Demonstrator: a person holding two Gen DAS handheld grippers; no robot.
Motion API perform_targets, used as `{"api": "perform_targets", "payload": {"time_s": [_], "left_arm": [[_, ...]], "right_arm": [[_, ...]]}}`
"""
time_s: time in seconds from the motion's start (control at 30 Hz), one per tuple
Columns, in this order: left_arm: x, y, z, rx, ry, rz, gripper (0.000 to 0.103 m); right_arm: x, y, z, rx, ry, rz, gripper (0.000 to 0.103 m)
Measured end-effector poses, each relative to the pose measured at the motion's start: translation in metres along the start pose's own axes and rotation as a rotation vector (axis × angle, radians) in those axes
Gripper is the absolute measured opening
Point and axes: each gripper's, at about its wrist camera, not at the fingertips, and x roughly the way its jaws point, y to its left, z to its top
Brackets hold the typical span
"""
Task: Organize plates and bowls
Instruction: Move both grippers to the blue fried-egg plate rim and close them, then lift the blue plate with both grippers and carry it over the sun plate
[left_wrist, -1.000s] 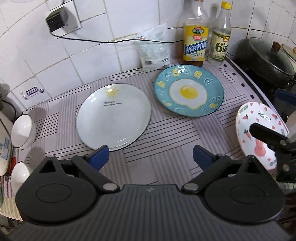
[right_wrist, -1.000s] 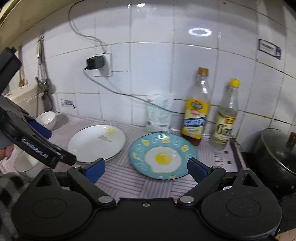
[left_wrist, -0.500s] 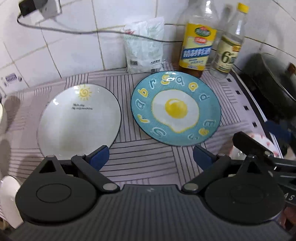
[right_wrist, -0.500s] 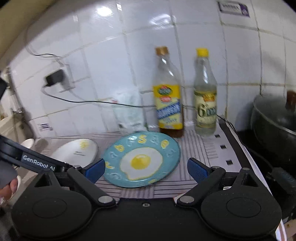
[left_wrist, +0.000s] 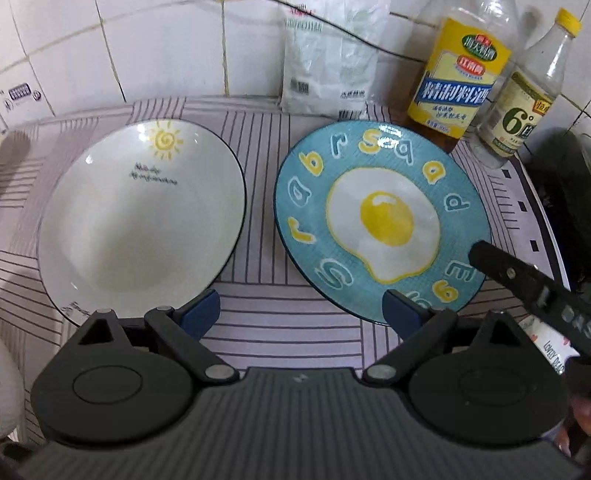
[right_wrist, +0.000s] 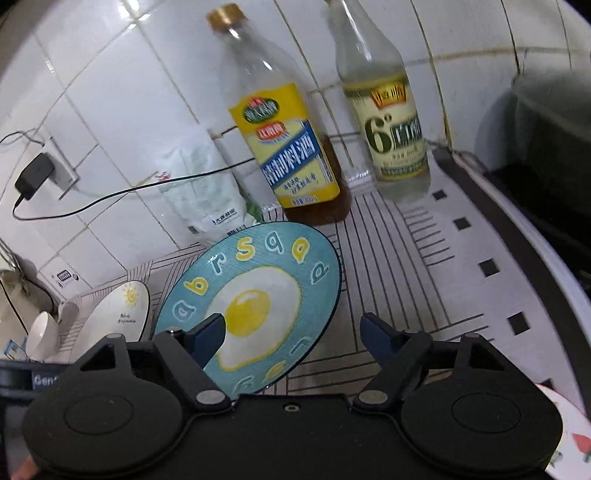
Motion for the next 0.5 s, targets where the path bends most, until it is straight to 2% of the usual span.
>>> {"api": "perform_targets", "payload": {"time_s": [0.1,0.2,0.27,0.33,0.43,0.5], "left_arm": [[0.006,-0.001,0.001,-0.004,0.018,-0.008,0.095],[0.014,-0.001,0.004,-0.020,0.034,-0.018,0.088],[0.018,-0.003,0.005,-0.014,0.042,-0.021,0.075],[0.023,-0.004,0.006,-0.012,0.042,-0.020,0.072],[0.030,-0.001,0.008,-0.043,0.043,-0.041,0.064],[0.035,0.000,0.008,-0.058,0.030,-0.034,0.064]], "right_arm": [[0.012,-0.006,0.002,0.034,0.035,0.001,0.077],[0.021,-0.010,0.005,0.052,0.057,0.002,0.075],[0.026,-0.012,0.007,0.059,0.066,0.004,0.071],[0.030,-0.015,0.007,0.065,0.067,-0.001,0.068],[0.035,-0.020,0.008,0.094,0.078,-0.003,0.057],[0.037,-0.023,0.008,0.108,0.069,-0.005,0.050]]}}
